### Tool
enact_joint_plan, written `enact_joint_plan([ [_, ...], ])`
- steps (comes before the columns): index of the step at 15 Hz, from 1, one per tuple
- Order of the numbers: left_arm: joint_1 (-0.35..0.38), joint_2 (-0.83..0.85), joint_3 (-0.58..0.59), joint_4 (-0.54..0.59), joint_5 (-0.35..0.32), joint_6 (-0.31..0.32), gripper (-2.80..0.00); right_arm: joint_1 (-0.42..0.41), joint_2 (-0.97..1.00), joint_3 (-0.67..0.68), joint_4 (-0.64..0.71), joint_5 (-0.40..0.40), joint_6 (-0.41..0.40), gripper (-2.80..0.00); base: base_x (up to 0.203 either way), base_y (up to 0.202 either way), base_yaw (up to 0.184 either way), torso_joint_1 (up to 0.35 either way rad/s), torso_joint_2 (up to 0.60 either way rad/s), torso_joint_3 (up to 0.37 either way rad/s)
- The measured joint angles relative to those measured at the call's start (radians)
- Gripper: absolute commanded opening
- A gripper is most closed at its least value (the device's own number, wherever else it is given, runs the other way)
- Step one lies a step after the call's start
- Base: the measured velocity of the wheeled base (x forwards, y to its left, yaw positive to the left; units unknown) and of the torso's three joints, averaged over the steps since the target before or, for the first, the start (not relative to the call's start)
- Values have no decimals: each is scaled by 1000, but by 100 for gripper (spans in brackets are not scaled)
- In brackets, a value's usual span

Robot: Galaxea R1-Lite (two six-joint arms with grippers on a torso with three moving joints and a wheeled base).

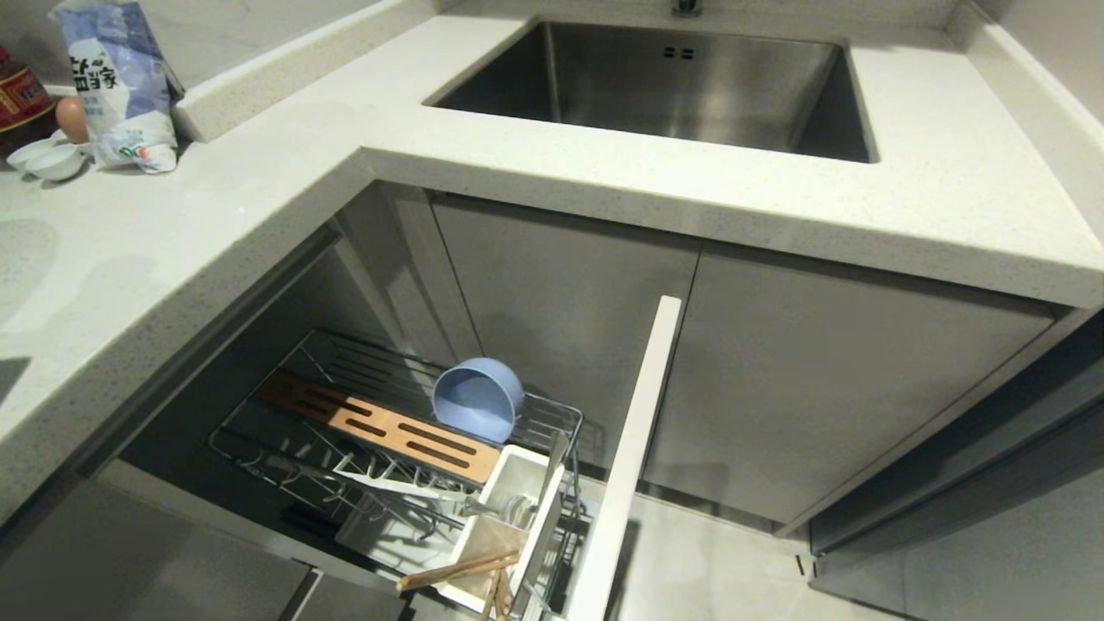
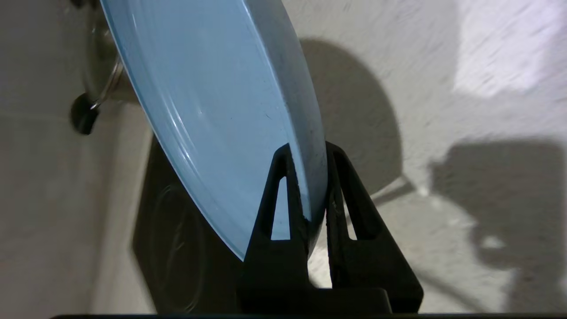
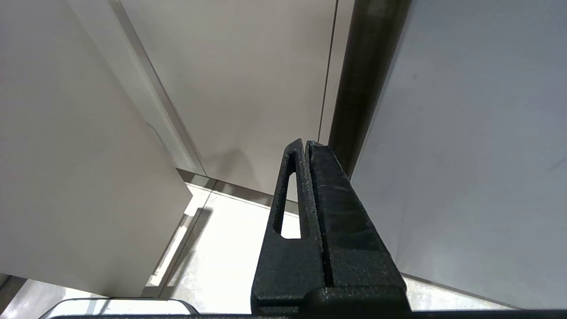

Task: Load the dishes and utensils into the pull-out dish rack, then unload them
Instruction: Take the plate out of the cupboard

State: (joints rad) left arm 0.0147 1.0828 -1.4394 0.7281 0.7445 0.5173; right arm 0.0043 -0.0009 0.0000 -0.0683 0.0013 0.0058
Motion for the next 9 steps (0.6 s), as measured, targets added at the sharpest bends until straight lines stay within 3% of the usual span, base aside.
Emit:
enact_joint_plan([
  [4, -1, 52, 13, 111, 24, 9, -280, 0, 0, 0, 0, 0, 0, -280, 0, 0, 0, 0, 0, 0],
  [9, -2, 83, 57, 163, 25, 10, -280, 0, 0, 0, 0, 0, 0, -280, 0, 0, 0, 0, 0, 0],
])
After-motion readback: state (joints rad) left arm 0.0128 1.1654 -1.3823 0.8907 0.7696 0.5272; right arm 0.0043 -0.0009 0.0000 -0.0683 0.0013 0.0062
